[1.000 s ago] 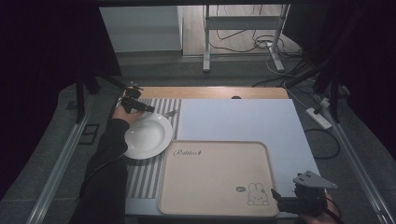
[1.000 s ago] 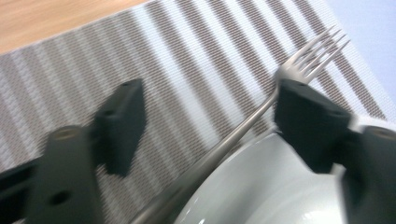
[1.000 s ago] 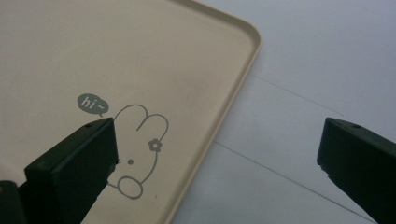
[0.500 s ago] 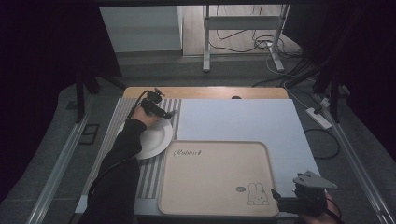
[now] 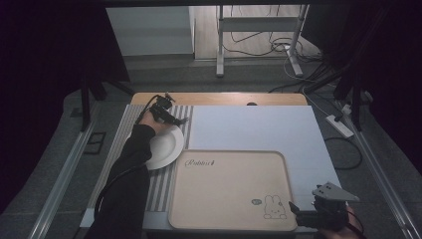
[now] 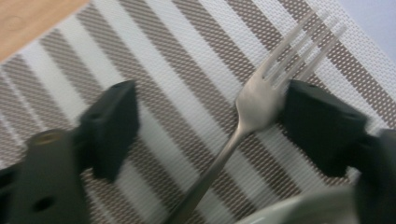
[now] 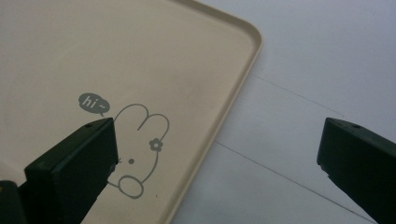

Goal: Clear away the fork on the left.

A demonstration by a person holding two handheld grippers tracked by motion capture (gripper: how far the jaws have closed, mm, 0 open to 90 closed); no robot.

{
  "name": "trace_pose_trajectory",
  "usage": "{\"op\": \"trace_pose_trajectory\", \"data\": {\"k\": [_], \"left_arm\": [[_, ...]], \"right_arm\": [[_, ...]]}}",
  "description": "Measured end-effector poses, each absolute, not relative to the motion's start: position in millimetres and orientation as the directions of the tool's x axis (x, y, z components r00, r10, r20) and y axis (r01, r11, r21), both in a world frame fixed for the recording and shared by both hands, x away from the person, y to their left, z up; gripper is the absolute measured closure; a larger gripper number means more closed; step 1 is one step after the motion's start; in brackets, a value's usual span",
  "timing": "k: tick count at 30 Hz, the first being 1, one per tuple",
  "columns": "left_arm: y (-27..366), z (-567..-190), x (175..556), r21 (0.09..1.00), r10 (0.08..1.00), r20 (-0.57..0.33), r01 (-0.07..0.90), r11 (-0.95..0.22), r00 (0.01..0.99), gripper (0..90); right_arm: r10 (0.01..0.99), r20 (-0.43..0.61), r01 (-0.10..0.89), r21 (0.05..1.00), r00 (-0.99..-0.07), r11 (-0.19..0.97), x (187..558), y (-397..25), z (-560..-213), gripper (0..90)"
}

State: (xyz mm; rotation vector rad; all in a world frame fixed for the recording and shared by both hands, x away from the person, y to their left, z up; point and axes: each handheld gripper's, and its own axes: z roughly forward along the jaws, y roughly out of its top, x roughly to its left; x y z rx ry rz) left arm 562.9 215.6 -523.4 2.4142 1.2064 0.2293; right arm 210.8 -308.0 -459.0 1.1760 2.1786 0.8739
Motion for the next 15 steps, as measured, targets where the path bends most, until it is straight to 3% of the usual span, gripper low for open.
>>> {"op": "trace_pose_trajectory", "data": {"k": [2,5,12,15], "left_arm": [[224,-524,564,0.458,0.797,-0.051,0.723,-0.517,0.602,27.2],[237,-522,564,0.468,0.799,-0.045,0.719,-0.514,0.6,40.6],[263,-521,557,0.468,0.797,-0.068,0.724,-0.507,0.601,79.0],[265,-521,556,0.463,0.784,-0.074,0.718,-0.52,0.616,83.0]], "right_arm": [[0.859,-0.13,0.531,0.738,-0.495,0.417,211,-308,-459,0.0],[0.86,-0.128,0.532,0.738,-0.495,0.416,211,-308,-459,0.0],[0.859,-0.13,0.531,0.737,-0.496,0.418,211,-308,-459,0.0],[0.858,-0.13,0.531,0.737,-0.497,0.419,211,-308,-459,0.0]]}}
